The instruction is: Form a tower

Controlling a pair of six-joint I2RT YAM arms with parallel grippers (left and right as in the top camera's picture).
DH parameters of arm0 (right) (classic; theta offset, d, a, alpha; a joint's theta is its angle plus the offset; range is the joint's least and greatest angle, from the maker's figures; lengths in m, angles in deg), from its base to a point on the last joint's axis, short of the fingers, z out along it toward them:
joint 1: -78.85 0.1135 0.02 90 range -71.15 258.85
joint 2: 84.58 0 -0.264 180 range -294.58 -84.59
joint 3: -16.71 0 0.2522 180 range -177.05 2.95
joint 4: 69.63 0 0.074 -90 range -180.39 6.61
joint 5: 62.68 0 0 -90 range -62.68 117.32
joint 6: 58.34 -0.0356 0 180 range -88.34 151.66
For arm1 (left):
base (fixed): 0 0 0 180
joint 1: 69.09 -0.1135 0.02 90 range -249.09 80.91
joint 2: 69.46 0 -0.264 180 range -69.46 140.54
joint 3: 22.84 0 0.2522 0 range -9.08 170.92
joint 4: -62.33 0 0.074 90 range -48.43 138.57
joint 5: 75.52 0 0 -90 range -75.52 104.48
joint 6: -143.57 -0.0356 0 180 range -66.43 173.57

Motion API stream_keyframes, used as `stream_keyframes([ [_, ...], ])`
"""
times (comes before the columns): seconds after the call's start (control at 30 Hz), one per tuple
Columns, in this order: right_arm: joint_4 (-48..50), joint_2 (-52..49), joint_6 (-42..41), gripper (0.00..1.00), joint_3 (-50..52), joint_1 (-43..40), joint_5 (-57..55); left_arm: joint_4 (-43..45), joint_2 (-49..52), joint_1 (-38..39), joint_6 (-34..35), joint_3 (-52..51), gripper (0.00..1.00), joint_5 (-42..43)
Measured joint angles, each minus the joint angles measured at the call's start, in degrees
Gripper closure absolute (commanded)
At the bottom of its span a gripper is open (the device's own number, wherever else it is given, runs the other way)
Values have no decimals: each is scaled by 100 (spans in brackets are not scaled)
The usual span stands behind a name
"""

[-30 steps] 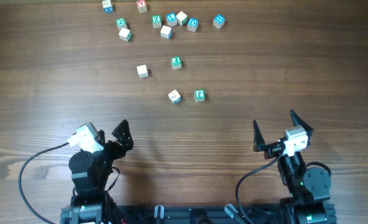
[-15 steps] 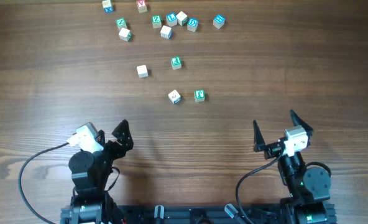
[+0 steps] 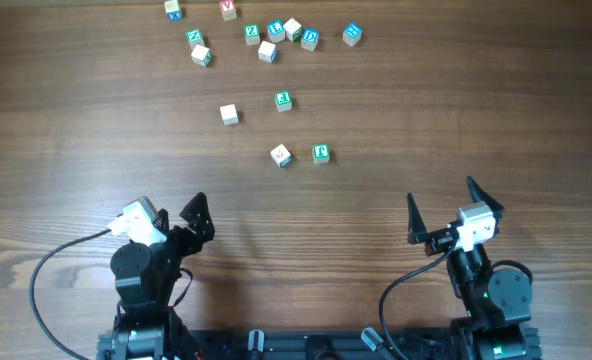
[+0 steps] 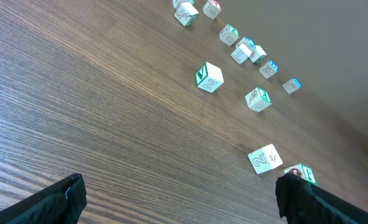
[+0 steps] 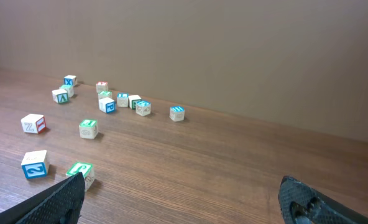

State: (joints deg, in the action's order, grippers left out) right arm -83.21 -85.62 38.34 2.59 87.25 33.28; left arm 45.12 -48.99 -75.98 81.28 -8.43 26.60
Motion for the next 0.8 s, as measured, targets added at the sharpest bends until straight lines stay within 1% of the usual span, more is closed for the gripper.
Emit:
stream_keyframes([
  [0.4, 0, 0, 0, 0, 2, 0, 0, 0, 0, 0, 0, 0, 0, -2],
  [0.57, -2, 0, 2, 0, 2, 0, -2, -24, 0, 0, 0, 0, 0, -435],
  [0.8, 0, 0, 0, 1, 2, 0, -2, -37, 0, 0, 0, 0, 0, -629],
])
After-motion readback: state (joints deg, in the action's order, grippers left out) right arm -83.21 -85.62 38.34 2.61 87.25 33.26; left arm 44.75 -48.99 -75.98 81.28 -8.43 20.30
